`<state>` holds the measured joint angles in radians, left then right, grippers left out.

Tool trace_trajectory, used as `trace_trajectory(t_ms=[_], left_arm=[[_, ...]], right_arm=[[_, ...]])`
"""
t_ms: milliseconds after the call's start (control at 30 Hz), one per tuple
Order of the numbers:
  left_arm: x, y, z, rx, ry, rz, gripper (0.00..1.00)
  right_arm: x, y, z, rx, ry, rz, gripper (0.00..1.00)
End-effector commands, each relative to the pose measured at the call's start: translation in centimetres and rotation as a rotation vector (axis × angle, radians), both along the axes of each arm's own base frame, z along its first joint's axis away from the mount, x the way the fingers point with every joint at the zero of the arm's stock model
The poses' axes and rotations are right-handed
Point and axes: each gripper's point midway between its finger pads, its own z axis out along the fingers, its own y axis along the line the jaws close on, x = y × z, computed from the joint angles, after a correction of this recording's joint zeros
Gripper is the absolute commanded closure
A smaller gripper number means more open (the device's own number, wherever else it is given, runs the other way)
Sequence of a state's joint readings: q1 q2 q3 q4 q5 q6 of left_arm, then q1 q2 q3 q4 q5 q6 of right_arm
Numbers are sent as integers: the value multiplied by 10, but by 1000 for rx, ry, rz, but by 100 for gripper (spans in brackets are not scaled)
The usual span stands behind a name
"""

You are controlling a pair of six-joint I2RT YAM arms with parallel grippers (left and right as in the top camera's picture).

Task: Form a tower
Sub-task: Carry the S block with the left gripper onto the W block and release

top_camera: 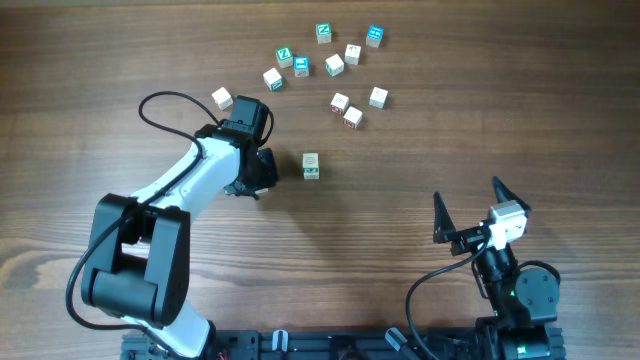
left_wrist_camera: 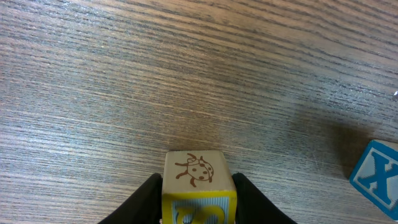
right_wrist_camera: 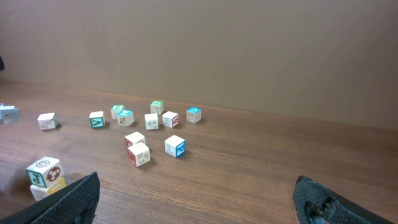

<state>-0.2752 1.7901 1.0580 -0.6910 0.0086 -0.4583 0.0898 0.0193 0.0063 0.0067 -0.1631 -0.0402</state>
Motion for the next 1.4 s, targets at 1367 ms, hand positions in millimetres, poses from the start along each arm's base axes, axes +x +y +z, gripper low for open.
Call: trace_trajectory(t_ms=[1367], left_arm=[[23,-109,73,3,-42,-351,71]], right_arm=[[0,-3,2,-9,-10,-14,0]])
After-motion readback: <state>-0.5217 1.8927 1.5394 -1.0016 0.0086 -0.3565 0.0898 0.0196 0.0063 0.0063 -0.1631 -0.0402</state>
